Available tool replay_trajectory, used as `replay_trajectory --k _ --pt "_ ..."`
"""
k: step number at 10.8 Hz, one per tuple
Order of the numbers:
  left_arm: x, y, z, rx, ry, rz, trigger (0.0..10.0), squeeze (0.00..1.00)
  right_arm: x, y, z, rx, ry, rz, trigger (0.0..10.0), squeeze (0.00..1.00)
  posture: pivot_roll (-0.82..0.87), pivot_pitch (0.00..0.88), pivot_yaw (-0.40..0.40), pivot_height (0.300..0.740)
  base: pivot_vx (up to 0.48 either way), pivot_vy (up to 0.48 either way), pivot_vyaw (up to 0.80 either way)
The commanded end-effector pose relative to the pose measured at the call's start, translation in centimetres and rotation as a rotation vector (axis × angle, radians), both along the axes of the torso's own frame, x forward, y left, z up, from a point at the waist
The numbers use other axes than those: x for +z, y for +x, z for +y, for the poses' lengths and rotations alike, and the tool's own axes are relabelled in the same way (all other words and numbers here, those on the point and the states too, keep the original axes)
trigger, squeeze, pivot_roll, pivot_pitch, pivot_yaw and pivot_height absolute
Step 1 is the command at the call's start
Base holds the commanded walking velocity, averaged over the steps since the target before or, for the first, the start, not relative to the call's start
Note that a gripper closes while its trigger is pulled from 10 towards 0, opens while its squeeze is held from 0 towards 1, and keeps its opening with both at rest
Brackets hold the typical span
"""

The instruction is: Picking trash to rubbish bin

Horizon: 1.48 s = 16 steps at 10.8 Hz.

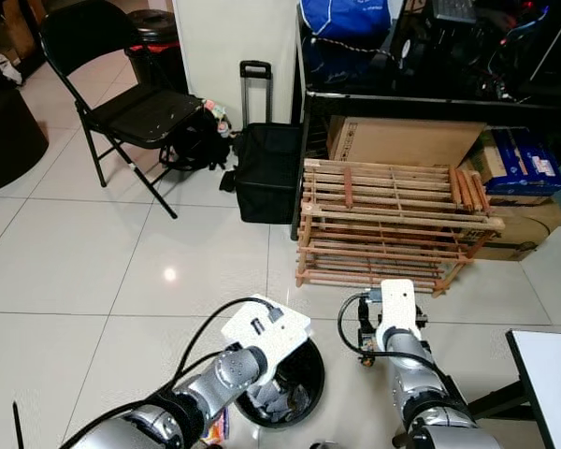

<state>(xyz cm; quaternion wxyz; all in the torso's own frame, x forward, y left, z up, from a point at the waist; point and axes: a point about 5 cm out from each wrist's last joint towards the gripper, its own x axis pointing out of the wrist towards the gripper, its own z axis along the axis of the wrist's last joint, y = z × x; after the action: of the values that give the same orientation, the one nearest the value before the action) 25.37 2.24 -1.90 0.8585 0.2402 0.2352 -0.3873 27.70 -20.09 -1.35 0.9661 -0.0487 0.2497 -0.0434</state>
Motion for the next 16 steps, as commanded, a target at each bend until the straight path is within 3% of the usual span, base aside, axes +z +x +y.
replay_trajectory --k 1,8,9,16 --pt "0.8 0.2 -1.4 -0.030 -0.028 -0.022 10.0 0.00 -0.7 -0.9 -0.4 -0.018 0.003 0.029 10.0 0.00 -0.09 0.069 -0.034 0.740 0.000 0.000 0.00" --pt "1.4 0.3 -2.5 -0.068 -0.041 -0.043 10.0 0.00 -0.6 -0.9 -0.7 -0.013 0.001 0.013 10.0 0.00 -0.11 0.085 -0.045 0.740 0.000 0.000 0.00" --pt "1.4 0.3 -2.6 -0.079 -0.043 -0.049 10.0 1.00 -0.6 -0.9 -0.6 -0.010 0.001 0.012 10.0 0.00 -0.11 0.087 -0.045 0.740 0.000 0.000 0.00" --pt "1.5 0.3 -2.5 -0.081 -0.049 -0.048 10.0 1.00 -0.4 -0.7 -0.3 -0.006 0.006 0.006 10.0 0.00 -0.10 0.079 -0.040 0.740 0.000 0.000 0.00"
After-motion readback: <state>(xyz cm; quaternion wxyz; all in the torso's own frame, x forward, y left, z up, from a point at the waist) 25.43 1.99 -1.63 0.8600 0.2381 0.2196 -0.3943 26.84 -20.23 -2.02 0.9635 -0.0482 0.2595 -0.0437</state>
